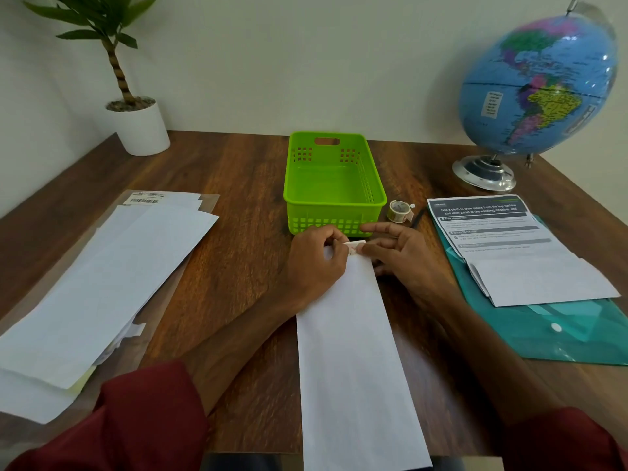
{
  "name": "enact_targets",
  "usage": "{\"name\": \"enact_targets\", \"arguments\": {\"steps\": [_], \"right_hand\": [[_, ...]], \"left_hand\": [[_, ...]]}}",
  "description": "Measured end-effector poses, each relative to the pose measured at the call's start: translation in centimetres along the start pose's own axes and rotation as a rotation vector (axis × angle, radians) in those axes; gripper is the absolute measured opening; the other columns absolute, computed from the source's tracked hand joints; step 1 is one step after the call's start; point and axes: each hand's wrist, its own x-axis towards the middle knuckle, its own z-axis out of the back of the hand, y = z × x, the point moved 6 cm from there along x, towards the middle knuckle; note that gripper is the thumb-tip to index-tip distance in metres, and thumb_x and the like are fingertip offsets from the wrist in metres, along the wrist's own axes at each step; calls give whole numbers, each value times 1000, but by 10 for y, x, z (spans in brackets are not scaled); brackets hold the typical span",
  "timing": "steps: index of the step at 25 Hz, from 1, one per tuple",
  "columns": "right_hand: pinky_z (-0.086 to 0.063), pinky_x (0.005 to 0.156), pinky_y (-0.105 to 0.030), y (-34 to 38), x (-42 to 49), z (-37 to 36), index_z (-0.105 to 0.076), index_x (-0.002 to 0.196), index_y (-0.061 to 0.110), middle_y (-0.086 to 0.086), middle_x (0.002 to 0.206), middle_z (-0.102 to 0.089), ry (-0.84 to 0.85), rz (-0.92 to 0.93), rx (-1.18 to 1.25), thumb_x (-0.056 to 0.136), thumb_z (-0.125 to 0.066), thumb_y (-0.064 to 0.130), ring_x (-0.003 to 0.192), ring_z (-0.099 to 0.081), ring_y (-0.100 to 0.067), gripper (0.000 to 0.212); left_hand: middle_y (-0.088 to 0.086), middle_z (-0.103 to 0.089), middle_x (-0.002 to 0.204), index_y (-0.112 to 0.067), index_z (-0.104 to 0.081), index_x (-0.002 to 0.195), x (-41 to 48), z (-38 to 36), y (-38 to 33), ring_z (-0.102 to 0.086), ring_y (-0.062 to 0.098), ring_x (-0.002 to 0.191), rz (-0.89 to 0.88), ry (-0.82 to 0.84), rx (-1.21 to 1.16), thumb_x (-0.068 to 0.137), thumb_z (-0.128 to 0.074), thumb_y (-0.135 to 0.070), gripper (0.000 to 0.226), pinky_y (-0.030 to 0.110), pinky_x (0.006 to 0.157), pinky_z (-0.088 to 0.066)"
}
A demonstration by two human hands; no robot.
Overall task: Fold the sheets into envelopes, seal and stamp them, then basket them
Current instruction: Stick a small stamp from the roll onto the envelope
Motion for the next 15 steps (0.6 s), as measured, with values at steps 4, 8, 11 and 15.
{"name": "enact_targets", "arguments": {"steps": [4, 8, 11, 15], "right_hand": [[-57, 67, -33, 6, 2, 24, -69, 117, 9, -7, 86, -78, -202, 73, -9, 87, -71, -2, 75, -73, -18, 32], [-55, 69, -18, 19, -3, 44, -69, 117, 4, 9, 81, -79, -396, 225, 45, 88, -68, -4, 76, -73, -5, 29], [-51, 66, -10, 27, -9, 52, -65, 118, 0, 14, 69, -74, -486, 320, 106, 90, -67, -6, 70, -71, 1, 29], [-57, 78, -20, 31, -12, 52, -59, 129, 7, 9, 75, -75, -503, 354, 129, 93, -70, 4, 78, -72, -5, 38]], "left_hand": [[-5, -72, 99, -13, -69, 108, -2, 8, -4, -64, 10, 93, 14, -80, 4, 87, -63, -27, 27, 30, 87, -52], [-7, -65, 117, -18, -49, 133, -10, 6, -15, -61, 2, 104, 107, -54, -103, 89, -73, -39, 54, 8, 88, -43], [-11, -72, 110, -25, -54, 127, -14, 1, -16, -68, 0, 95, 220, 44, -194, 89, -73, -44, 47, 15, 79, -53], [-3, -79, 90, -18, -74, 92, -14, -12, -14, -73, 8, 79, 405, 293, -515, 97, -68, -27, 12, 29, 68, -57]]}}
